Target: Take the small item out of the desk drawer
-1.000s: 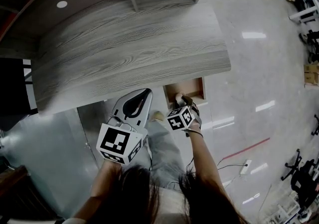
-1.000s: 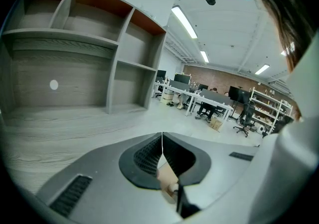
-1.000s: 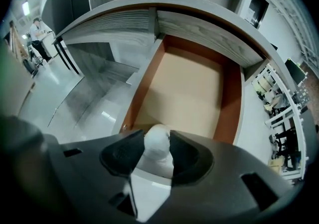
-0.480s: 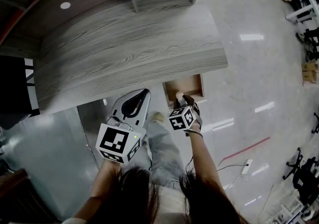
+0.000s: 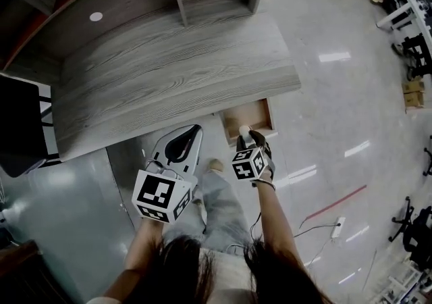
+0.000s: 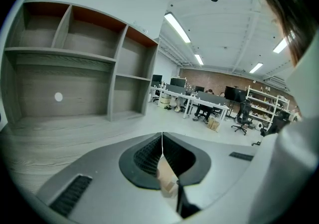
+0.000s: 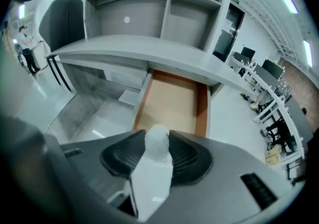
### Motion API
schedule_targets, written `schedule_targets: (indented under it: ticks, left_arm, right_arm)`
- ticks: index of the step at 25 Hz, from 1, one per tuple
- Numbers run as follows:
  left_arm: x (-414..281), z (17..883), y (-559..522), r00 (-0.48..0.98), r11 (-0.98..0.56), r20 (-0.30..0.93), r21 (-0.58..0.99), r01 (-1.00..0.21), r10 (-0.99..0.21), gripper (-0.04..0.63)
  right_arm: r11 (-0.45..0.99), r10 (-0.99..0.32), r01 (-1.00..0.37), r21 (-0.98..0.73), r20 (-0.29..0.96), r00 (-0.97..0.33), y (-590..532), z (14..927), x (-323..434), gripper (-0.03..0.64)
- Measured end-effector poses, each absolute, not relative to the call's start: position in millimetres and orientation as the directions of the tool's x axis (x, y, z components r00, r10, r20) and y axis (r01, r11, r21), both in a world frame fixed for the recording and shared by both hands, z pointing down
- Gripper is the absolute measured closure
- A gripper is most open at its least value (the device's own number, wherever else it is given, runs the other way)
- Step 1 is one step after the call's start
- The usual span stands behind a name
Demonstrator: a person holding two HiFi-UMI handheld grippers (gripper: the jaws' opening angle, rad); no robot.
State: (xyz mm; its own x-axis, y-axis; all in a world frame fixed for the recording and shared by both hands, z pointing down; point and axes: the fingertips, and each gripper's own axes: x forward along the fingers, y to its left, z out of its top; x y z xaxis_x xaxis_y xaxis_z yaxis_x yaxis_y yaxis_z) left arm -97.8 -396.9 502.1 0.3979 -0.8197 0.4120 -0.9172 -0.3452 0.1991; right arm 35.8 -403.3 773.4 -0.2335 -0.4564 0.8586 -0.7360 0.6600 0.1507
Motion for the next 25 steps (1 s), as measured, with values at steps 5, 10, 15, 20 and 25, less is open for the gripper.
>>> schedule_targets:
  ticks: [5,10,15,20,25]
  left_arm:
    - [-101.8,491.6,-384.7,0.41,-0.36,0.391,0.197,-0.912,-0.824,0.578]
    - [-104.3,476.6,-366.6,0.419,-0.378,0.365,0.182,-0.908,-0.831,0.578]
    - [-106.8,457.6,-348.0,0.425,-0.392,0.339,0.164,-0.905,-0.839,0.578]
    - [-110.6,440.0,-327.1,0.428,-0.401,0.308,0.148,-0.904,-0.85,0.578]
    - [-113.3,427.9,-301.2,0.436,-0.414,0.286,0.136,-0.9,-0.853,0.578]
  right_arm:
    - [0.625,-0.507,-0.762,0.167,0.83,-0.233,-399.9,752.5,32.4,0.454]
    - [0.595,-0.548,-0.783,0.182,0.804,-0.23,-389.9,731.5,31.0,0.454]
    - [0.56,-0.593,-0.805,0.196,0.774,-0.224,-377.7,705.8,30.8,0.454]
    - [0.532,-0.63,-0.821,0.206,0.745,-0.221,-358.4,682.9,28.8,0.454]
    - [0.505,-0.665,-0.834,0.222,0.716,-0.212,-339.6,662.7,27.9,0.454]
